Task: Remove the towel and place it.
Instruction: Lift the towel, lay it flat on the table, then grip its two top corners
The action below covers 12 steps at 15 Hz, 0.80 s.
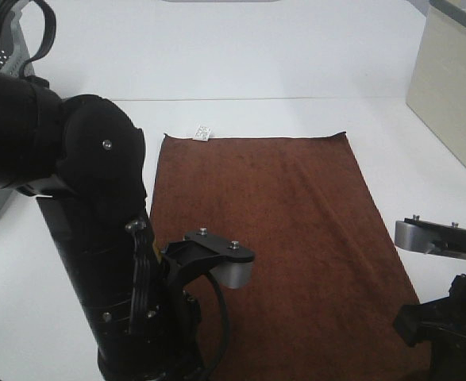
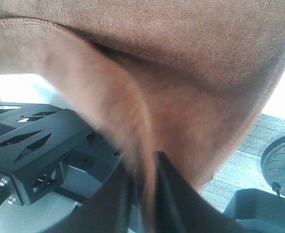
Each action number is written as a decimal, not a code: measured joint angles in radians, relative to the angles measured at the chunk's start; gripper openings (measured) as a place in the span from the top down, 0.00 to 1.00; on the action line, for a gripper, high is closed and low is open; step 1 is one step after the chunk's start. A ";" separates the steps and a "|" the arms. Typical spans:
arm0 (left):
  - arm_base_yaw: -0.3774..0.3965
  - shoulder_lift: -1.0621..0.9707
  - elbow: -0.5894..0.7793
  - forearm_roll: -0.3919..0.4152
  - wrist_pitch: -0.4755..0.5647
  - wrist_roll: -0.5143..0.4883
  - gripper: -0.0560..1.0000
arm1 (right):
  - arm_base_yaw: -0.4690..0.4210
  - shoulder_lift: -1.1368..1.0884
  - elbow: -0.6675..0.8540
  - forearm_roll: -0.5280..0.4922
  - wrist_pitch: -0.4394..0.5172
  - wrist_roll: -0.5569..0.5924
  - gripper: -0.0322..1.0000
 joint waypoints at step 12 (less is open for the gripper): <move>0.061 -0.026 -0.132 0.058 -0.011 -0.046 0.18 | -0.002 0.002 -0.051 -0.137 -0.075 0.026 0.32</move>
